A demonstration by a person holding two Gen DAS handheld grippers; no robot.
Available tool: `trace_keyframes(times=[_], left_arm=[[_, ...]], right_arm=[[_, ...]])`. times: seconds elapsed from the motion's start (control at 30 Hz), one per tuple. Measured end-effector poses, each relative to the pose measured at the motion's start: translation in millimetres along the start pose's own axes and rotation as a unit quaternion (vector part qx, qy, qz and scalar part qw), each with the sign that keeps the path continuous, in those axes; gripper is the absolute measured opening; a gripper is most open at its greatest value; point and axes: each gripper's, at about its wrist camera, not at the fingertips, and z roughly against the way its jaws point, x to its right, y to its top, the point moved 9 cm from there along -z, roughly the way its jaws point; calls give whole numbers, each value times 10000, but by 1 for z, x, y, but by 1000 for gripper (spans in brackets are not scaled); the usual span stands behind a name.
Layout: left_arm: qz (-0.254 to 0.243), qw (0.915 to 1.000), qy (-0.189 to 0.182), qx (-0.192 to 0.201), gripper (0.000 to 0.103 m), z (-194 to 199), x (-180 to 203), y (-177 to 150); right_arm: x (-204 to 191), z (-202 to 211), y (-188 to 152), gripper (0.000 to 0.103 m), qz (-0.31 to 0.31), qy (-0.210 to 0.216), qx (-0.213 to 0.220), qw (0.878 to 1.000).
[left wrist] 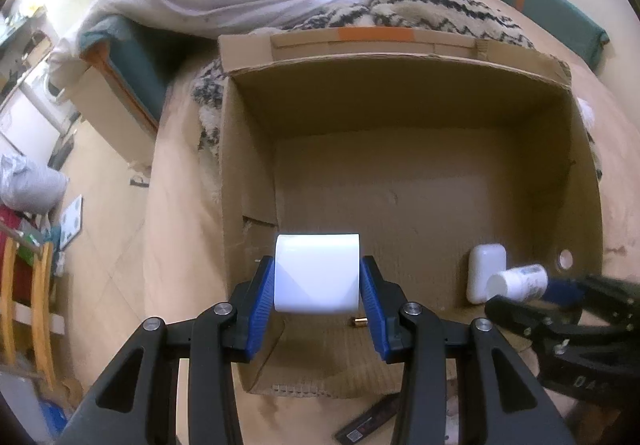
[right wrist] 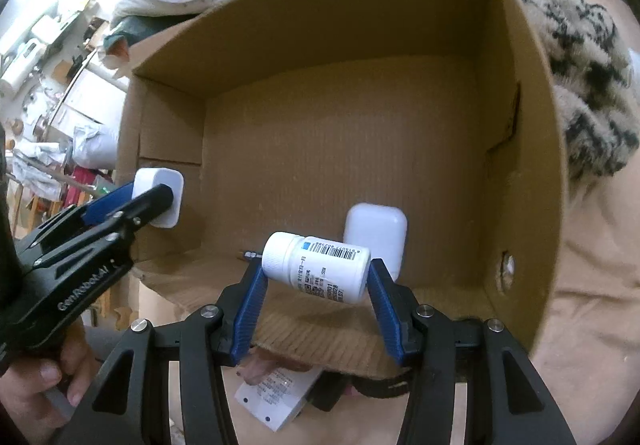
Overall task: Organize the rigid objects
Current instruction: 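Lower the pill bottle and plug charger into the box and open both grippers, then grasp the black battery with the left gripper and lift it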
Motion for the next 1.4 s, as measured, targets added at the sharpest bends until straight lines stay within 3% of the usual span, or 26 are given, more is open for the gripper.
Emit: trace_keyframes(times=[0.17,0.47,0.5,0.57,0.7,1.2,1.4], left_arm=[[78,9999,31,-130,38,-6,-4,-4],[146,9998,-87,-107,40,-2,-1,-3],[111,9998,-100,-99,42,-1,0,-3],[84,9999,-107,-80,70,2,2,-2],[128,9998,-129,-10,72,6,2,-1],[225,9995,-93,222,72,24,-3,5],[437,9988,-71,218,72,41,-22,-4]], right_arm=[[1,-5,3,56,-24,-84,-12,10000],[-7,7,14,94,-183,241,368,9989],[-10,9,16,97,-175,307,429,9985],[-14,14,20,103,-122,333,565,9978],[-14,25,26,103,-148,352,855,9956],[-1,42,33,103,-883,855,1069,9866],[-9,58,29,103,-829,965,1184,9848]])
